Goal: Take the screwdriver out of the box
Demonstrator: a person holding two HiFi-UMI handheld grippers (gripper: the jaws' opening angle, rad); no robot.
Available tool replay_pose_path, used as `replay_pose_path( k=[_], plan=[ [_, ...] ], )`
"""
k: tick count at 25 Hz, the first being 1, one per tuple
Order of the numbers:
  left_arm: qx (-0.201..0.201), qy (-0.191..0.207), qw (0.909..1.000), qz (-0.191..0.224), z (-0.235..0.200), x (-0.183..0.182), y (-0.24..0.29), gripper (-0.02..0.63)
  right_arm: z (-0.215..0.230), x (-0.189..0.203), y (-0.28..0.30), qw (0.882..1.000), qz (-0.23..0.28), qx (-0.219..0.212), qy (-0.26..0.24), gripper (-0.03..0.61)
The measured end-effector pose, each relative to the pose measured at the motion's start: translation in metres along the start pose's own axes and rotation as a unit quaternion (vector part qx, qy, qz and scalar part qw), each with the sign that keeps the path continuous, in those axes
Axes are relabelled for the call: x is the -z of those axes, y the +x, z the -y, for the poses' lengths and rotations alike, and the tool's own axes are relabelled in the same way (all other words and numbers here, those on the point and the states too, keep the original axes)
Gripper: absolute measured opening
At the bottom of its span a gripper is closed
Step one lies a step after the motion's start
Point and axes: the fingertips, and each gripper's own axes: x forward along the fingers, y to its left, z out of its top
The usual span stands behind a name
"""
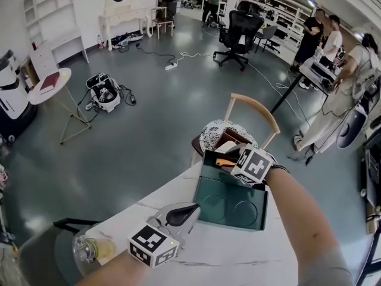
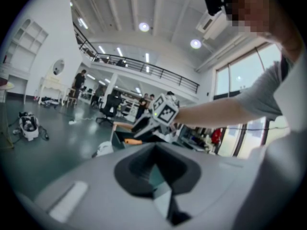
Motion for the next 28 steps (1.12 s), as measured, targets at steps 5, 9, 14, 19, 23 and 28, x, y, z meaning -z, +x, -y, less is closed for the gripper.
replay_pose_path(
  k=[5,9,14,19,23,28],
  plan=[
    [-0.004,-0.002,1.0000,0.008,-0.005,-0.002,-0.010,0.003,-0.014,-0.009,0.022,0.992,-0.046,0.013,-0.113,0.170],
    [-0.007,-0.004,0.9999,0.011,-0.008,0.001,-0.018,0.003,-0.019,-0.002,0.041,0.987,-0.086,0.026,-0.135,0.170],
    [-0.010,-0.004,0.9998,0.014,-0.015,0.006,-0.026,0.003,-0.013,0.005,0.053,0.980,-0.120,0.055,-0.149,0.155],
    [-0.010,-0.011,0.9997,0.018,-0.016,0.007,-0.028,0.004,-0.002,0.003,0.055,0.980,-0.124,0.089,-0.128,0.086],
    [-0.010,-0.016,0.9997,0.017,-0.017,0.012,-0.027,0.004,0.002,0.001,0.055,0.983,-0.118,0.093,-0.104,0.079],
    [-0.012,-0.019,0.9996,0.019,-0.017,0.011,-0.029,0.003,0.002,0.002,0.047,0.985,-0.116,0.079,-0.099,0.060]
  ],
)
